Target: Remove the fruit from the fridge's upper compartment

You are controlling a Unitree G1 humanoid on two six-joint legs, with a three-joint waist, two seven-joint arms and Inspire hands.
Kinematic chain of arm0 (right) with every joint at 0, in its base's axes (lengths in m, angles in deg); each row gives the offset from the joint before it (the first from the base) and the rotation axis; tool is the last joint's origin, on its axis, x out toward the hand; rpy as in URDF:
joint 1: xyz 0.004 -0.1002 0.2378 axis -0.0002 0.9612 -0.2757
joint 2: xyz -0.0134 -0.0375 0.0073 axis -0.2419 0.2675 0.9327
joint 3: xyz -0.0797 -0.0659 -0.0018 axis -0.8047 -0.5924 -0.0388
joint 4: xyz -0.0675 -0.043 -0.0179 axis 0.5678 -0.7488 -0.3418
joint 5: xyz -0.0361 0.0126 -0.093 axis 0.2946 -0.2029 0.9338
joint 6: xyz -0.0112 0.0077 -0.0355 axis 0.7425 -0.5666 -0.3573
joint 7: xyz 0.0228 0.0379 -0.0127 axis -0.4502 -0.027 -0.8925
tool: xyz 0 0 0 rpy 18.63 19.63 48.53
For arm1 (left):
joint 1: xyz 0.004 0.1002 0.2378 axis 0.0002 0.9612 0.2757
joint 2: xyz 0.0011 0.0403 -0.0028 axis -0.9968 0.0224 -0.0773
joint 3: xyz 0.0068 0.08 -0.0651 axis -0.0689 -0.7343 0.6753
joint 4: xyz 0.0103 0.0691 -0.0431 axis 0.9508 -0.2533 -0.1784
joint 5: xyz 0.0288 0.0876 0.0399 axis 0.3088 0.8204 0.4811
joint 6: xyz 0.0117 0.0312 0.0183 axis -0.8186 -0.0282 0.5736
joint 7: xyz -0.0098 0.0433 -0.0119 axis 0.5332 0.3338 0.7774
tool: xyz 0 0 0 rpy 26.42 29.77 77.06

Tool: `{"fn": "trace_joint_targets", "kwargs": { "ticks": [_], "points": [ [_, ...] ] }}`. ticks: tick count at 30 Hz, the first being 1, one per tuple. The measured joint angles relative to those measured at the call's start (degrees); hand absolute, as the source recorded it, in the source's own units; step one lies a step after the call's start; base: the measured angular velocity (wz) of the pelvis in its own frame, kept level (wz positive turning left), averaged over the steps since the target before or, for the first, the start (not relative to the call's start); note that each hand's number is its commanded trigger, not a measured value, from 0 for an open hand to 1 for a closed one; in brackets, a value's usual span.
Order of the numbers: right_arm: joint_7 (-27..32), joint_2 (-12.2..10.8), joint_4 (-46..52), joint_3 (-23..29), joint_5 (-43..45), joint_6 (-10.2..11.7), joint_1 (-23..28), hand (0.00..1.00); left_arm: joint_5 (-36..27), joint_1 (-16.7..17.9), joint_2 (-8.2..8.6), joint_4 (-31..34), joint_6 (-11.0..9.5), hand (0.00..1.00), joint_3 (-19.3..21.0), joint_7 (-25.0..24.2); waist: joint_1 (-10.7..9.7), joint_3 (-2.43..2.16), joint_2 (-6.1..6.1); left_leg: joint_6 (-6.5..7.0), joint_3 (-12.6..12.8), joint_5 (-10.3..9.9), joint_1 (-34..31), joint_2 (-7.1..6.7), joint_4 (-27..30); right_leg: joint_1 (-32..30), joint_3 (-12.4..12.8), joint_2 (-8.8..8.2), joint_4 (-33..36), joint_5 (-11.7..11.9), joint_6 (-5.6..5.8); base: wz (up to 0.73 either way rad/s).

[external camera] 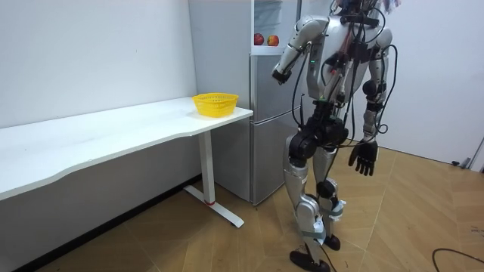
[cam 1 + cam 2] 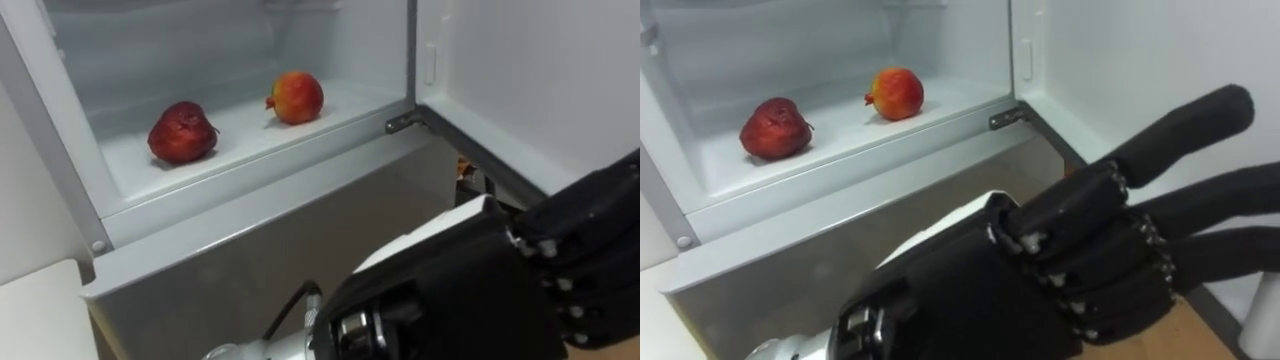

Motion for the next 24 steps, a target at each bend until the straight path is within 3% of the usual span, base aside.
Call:
{"fn": "trace_joint_targets", "kwargs": {
  "ticks": [5,10,12,15,20,24],
  "points": [
    [-0.56,-0.08,0.11,0.64,-0.34,-0.03,-0.23,0.00,0.08,-0.14,-0.52,2.31,-0.09,0.00,3.25,0.02,1.15,-0.29,-0.44,0.00,-1.55,0.01,-0.77,-0.08,0.00,0.03,-1.47,-0.25,-0.03,0.00,0.00,0.12],
    [-0.18,-0.14,0.61,0.35,0.72,-0.11,0.13,0.00,0.58,0.02,-1.65,4.72,-0.11,0.00,6.56,0.32,5.83,-0.67,-0.88,0.00,-1.90,0.01,-1.20,-0.15,0.01,-0.13,-2.95,-0.44,-0.13,0.00,0.00,0.14],
    [0.03,-0.17,1.71,-0.01,2.06,-0.10,0.41,0.00,0.63,0.27,-2.48,5.05,-0.23,0.00,8.53,0.73,7.84,-0.89,-0.95,-0.01,-3.36,0.01,-1.64,-0.17,0.06,0.03,-3.97,-0.53,-0.13,0.00,0.00,0.23],
    [0.69,-0.22,2.19,-0.13,3.16,-0.10,0.51,0.00,1.32,1.32,-3.44,5.94,-0.23,0.00,10.01,2.12,10.05,-0.89,-0.95,0.00,-4.94,0.01,-1.92,-0.21,0.06,0.02,-5.38,-0.59,-0.06,0.00,0.00,0.26],
    [2.04,-0.55,2.23,-0.15,4.20,0.01,-0.23,0.00,3.10,2.61,-3.34,7.28,-0.25,0.00,12.26,3.69,12.19,-0.92,-0.90,-0.03,-6.67,0.02,-2.18,-0.29,0.11,0.52,-7.67,-0.74,-0.16,0.00,0.00,0.25],
    [2.66,-0.68,2.38,-0.23,4.74,-0.01,-0.12,0.00,4.70,5.01,-3.13,9.24,-0.38,0.00,16.27,5.70,13.71,-0.94,-0.87,-0.37,-7.58,0.22,-2.13,-0.41,0.16,1.06,-9.01,-1.36,-0.19,-0.07,-0.07,0.17]
  ]
}}
